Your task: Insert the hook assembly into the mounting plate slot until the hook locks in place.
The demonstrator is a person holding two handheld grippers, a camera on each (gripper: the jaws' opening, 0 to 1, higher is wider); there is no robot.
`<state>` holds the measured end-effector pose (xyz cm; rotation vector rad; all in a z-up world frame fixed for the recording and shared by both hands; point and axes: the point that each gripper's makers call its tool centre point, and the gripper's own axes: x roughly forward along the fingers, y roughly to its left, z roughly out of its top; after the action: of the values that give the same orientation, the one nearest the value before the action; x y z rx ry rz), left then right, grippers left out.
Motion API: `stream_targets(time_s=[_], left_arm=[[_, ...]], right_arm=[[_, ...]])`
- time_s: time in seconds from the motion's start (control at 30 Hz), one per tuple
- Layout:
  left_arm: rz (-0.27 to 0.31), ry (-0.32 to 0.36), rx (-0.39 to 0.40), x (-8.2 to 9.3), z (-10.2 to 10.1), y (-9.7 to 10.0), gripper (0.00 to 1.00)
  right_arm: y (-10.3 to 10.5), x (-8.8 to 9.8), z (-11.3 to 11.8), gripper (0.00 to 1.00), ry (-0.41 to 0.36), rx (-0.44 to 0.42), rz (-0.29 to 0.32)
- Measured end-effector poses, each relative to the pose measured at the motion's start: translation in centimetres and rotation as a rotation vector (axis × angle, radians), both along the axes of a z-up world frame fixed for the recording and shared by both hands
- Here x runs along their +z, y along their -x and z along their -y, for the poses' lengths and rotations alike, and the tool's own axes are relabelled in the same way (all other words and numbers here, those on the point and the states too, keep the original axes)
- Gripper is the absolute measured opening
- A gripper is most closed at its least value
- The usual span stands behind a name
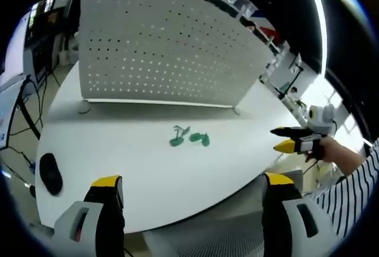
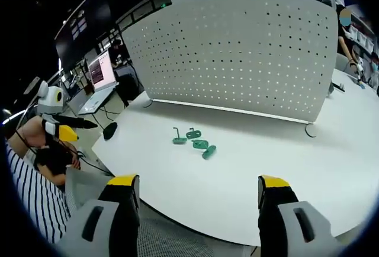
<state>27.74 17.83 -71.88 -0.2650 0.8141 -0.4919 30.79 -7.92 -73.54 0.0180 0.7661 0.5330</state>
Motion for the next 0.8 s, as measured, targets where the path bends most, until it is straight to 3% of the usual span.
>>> stream_targets(time_s=[0.4, 0.8], left_arm=[[-0.007, -0.003, -0.024, -0.1, 0.6, 0.0, 0.99], [0.002, -0.010, 0.017, -0.7, -0.2, -0.2, 0.98]], right_arm=[[0.7, -0.5, 0.2, 0.79, 0.004, -0.009, -0.012], [1.0, -1.0, -0.1, 0.79, 0.019, 0.018, -0.025]])
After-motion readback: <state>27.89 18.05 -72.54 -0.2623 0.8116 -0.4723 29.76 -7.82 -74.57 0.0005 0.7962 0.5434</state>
